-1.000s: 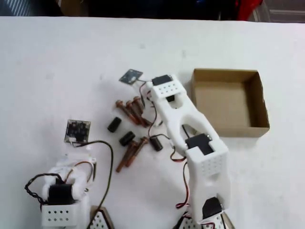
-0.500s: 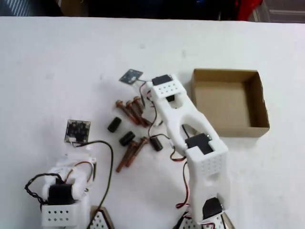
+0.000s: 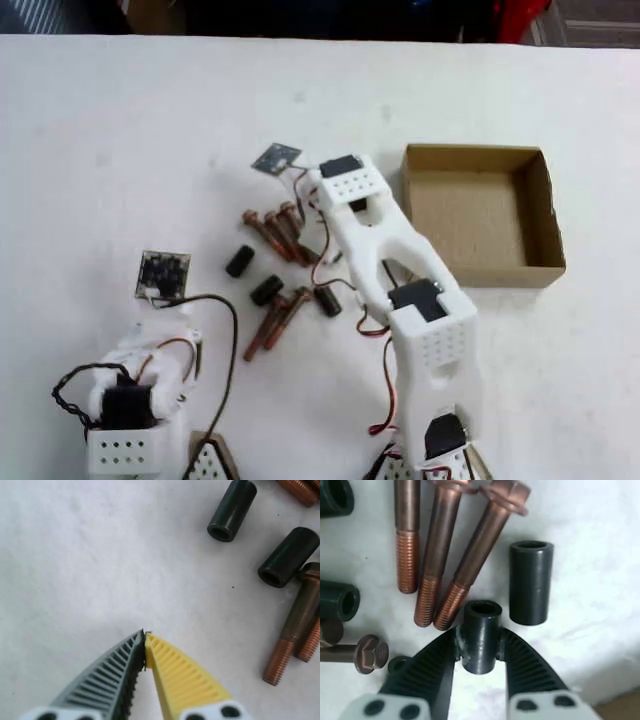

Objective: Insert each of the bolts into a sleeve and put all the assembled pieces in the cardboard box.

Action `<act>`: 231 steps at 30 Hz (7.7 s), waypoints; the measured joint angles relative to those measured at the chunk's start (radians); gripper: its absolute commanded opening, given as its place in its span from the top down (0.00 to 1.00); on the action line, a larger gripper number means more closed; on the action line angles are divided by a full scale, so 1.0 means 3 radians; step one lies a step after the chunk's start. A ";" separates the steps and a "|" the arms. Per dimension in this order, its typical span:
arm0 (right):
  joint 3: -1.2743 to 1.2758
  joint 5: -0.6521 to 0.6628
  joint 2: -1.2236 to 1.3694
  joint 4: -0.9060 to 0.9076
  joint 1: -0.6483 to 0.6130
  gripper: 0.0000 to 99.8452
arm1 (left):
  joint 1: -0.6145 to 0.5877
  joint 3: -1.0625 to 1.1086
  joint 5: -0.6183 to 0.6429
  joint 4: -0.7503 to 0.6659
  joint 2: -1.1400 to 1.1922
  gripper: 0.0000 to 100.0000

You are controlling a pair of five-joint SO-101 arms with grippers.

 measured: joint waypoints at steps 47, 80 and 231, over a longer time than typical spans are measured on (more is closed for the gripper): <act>0.0665 -0.0005 -0.3713 0.1488 -0.0005 0.98 | 0.0000 0.0000 0.0000 0.0000 0.0000 0.98; 0.4547 -0.0542 -0.6930 -0.0706 -0.0005 0.98 | 0.0000 0.0000 0.0000 0.0000 0.0000 0.98; 0.5984 -0.0875 -0.7933 -0.2056 -0.0199 0.98 | -0.0143 0.0000 -0.0113 -0.0082 0.0000 0.98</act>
